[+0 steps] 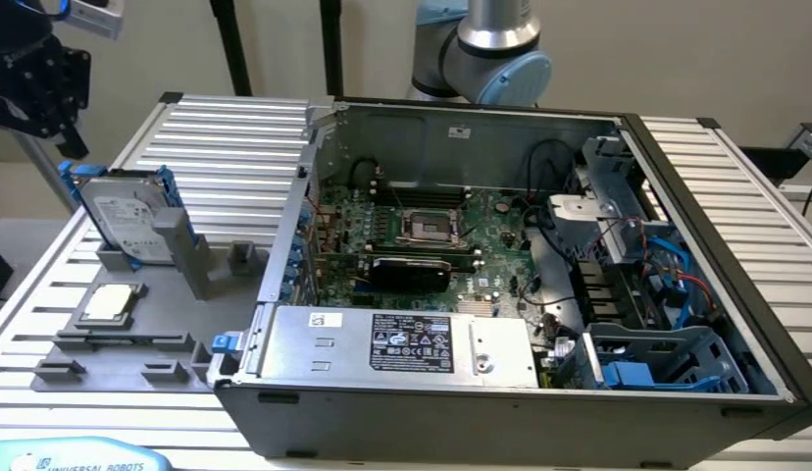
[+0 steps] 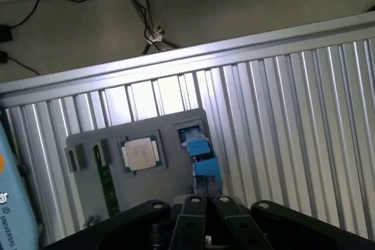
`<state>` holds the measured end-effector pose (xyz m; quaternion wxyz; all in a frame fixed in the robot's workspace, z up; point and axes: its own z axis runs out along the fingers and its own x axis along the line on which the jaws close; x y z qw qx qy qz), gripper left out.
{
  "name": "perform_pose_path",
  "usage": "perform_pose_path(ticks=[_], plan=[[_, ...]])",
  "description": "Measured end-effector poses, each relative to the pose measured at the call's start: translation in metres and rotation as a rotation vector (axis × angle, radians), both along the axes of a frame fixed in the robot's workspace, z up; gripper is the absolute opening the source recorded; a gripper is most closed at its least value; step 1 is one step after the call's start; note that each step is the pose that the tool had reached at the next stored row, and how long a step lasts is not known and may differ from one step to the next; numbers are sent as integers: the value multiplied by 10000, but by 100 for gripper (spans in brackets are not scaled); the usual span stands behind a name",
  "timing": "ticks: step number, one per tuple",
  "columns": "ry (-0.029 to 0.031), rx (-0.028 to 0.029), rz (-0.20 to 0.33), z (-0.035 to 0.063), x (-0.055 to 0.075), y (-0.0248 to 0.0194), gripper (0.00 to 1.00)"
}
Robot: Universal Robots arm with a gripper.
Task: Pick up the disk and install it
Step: 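Pick up the disk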
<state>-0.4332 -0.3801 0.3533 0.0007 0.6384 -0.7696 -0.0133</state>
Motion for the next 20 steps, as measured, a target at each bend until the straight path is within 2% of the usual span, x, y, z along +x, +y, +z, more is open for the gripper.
perform_pose_path(ticks=[8,15,16,17,18,20], plan=[[-146,-1,1178,-53,0,8,11],[-150,1,1410,-53,0,63,11],[-149,0,1419,-53,0,62,12],[-149,1,1418,-53,0,63,18],[-150,1,1418,-53,0,63,18],[-147,0,1419,-54,0,63,30]])
